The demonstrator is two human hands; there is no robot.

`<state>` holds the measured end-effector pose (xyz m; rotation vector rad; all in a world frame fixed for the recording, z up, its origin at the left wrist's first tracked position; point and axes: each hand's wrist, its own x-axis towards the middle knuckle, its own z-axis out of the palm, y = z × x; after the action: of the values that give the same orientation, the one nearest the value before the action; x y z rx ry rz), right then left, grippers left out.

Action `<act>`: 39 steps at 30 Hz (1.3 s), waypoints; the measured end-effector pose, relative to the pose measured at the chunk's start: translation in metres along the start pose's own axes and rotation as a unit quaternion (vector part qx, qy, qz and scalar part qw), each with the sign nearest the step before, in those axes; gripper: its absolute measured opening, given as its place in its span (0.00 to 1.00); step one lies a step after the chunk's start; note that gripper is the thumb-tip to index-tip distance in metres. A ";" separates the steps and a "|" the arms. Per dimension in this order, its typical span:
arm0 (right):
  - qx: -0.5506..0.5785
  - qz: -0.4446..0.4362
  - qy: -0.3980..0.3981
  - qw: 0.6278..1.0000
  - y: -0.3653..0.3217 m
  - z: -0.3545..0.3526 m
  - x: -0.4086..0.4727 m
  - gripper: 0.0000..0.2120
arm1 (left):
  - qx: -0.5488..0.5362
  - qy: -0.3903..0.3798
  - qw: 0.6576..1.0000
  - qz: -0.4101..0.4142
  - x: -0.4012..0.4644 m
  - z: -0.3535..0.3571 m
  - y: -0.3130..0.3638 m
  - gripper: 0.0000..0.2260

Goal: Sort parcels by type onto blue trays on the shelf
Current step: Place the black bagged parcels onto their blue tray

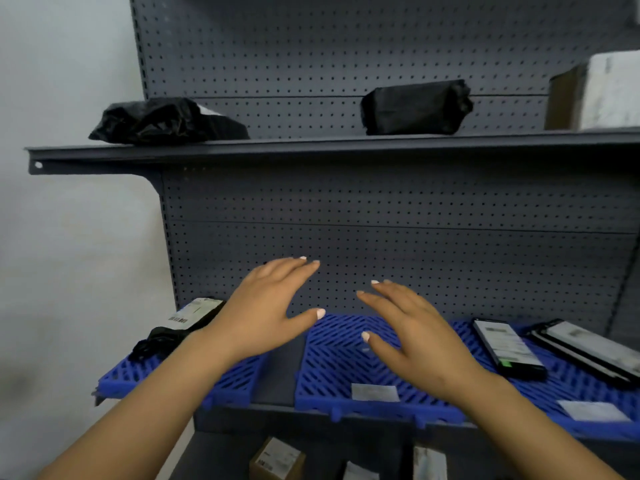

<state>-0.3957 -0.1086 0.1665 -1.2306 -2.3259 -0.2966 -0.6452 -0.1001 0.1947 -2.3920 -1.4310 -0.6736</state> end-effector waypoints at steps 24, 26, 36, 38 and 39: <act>-0.127 0.013 0.155 0.980 0.058 -0.213 0.028 0.30 | 0.100 0.144 0.983 0.064 0.120 -0.145 0.095 0.34; -0.134 0.014 0.159 0.978 0.059 -0.216 0.042 0.30 | 0.102 0.145 0.982 0.061 0.132 -0.147 0.091 0.34; -0.128 0.030 0.148 0.980 0.076 -0.209 0.103 0.33 | 0.082 0.104 0.991 0.026 0.185 -0.142 0.059 0.36; -0.127 0.037 0.144 0.981 0.080 -0.208 0.114 0.34 | 0.068 0.093 0.993 0.017 0.194 -0.141 0.054 0.37; -0.126 0.041 0.140 0.981 0.083 -0.208 0.118 0.34 | 0.058 0.087 0.994 0.014 0.197 -0.141 0.053 0.37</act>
<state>-0.3178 -0.0613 0.4027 -1.3019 -2.0356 -0.7065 -0.5541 -0.0405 0.4177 -2.2022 -1.3257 -0.7496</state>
